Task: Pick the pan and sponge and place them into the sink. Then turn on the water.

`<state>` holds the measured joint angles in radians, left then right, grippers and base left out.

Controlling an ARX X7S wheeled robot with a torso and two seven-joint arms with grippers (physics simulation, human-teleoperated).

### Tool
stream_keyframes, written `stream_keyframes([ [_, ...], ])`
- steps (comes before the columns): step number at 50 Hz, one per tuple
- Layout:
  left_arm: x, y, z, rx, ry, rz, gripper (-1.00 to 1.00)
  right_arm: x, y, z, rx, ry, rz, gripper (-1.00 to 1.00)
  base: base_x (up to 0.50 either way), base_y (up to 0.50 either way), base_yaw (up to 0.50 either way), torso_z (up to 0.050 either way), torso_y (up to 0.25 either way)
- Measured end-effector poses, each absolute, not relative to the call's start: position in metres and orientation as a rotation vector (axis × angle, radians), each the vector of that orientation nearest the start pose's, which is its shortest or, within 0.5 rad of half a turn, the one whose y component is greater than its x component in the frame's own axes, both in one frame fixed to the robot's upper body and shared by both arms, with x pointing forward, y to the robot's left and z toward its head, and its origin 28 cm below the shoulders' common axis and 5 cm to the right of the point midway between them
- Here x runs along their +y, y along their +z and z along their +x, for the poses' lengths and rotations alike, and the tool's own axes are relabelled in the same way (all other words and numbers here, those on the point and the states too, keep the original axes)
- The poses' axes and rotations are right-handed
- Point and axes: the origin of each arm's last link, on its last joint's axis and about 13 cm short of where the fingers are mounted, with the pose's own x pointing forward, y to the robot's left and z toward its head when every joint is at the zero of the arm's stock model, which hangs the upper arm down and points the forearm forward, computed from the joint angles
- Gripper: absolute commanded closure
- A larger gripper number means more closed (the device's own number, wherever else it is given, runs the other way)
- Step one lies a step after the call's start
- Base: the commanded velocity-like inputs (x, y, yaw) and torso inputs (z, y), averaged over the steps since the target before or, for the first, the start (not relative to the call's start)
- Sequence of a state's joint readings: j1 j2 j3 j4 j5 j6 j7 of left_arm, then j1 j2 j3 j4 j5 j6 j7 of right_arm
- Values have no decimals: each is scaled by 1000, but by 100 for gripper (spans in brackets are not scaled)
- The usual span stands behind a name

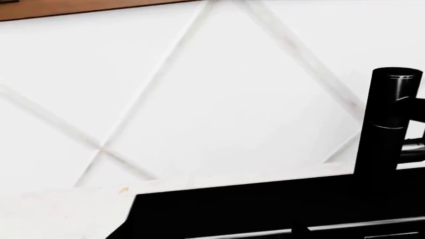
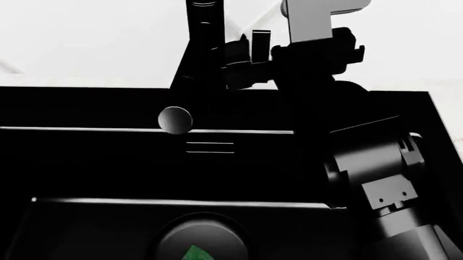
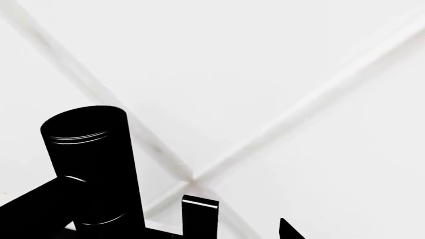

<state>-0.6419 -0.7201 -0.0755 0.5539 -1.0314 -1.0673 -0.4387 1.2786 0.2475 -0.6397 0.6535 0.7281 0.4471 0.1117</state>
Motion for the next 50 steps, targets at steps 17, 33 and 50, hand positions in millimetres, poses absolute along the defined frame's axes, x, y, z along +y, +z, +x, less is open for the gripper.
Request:
stream_keyframes([
  [17, 296, 237, 235, -12, -20, 103, -100, -100, 239, 406, 24, 187, -38, -100, 0, 0, 0, 0, 0],
  [33, 296, 235, 235, -12, -16, 106, -100, -100, 237, 409, 41, 203, -35, -100, 0, 0, 0, 0, 0],
  [50, 296, 233, 235, -14, -18, 109, -100, -99, 240, 413, 46, 212, -34, -100, 0, 0, 0, 0, 0],
])
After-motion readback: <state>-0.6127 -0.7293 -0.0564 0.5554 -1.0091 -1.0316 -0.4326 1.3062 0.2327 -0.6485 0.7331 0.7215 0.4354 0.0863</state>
